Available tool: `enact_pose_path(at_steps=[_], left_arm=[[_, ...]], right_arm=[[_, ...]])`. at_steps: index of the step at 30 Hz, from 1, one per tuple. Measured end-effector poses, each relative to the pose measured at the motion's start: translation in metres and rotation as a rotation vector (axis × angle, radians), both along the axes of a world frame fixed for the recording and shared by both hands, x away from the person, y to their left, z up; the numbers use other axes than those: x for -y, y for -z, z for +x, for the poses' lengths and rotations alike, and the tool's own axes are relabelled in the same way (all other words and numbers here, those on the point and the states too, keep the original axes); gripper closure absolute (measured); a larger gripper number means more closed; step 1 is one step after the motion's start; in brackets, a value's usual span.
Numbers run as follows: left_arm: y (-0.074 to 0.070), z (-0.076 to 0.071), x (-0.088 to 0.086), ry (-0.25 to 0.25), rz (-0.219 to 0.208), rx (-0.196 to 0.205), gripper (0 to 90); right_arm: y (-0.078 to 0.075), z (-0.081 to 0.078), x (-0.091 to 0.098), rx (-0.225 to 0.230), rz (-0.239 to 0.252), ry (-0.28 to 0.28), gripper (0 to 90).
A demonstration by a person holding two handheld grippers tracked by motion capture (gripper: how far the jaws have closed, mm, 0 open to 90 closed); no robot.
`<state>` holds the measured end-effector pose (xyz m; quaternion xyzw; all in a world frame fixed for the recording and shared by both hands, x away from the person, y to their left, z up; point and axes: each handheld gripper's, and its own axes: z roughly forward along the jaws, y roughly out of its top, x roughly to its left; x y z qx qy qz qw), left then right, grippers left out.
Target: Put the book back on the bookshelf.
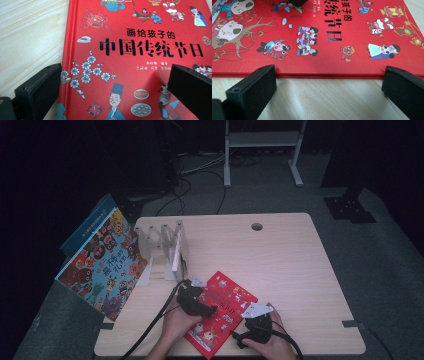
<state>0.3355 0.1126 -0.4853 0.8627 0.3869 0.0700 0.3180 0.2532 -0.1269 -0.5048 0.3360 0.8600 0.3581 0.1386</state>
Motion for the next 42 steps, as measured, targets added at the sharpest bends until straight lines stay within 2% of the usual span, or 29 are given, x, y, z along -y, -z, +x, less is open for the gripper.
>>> enact_pose_path(at_steps=[2, 9, 14, 24, 28, 31, 32, 35, 39, 42], left_arm=[[0.0, 0.001, -0.002, -0.002, -0.014, -0.008, 0.1], [-0.005, 0.0, -0.004, 0.001, -0.023, -0.005, 2.1], [-0.018, -0.003, -0.008, 0.005, -0.044, 0.03, 6.8], [-0.044, -0.007, -0.015, 0.046, -0.045, 0.085, 22.2], [-0.063, -0.009, -0.021, 0.075, -0.091, 0.114, 32.1], [-0.077, -0.011, -0.019, 0.108, -0.066, 0.135, 38.0], [-0.082, -0.012, -0.02, 0.126, -0.071, 0.137, 41.5], [-0.098, -0.015, -0.023, 0.178, -0.119, 0.142, 49.2], [-0.108, -0.016, -0.021, 0.22, -0.123, 0.15, 56.9], [-0.112, -0.018, -0.021, 0.231, -0.154, 0.15, 60.4]], right_arm=[[0.0, 0.0, 0.0, -0.001, 0.0, 0.0, 0.0], [0.0, 0.0, 0.0, -0.001, 0.0, -0.001, 0.0], [0.0, 0.0, 0.001, 0.001, 0.0, -0.003, 0.0], [0.0, -0.001, 0.002, 0.0, 0.001, -0.001, 0.0], [0.0, 0.0, 0.002, -0.001, 0.001, 0.001, 0.0], [0.0, 0.0, 0.002, -0.001, 0.001, 0.005, 0.0], [0.0, 0.0, 0.002, 0.0, 0.0, 0.002, 0.0], [0.0, 0.001, 0.003, -0.001, -0.002, -0.003, 0.0], [0.0, 0.001, 0.003, 0.001, -0.002, -0.007, 0.0], [0.0, 0.001, 0.004, -0.001, -0.001, -0.007, 0.0]])
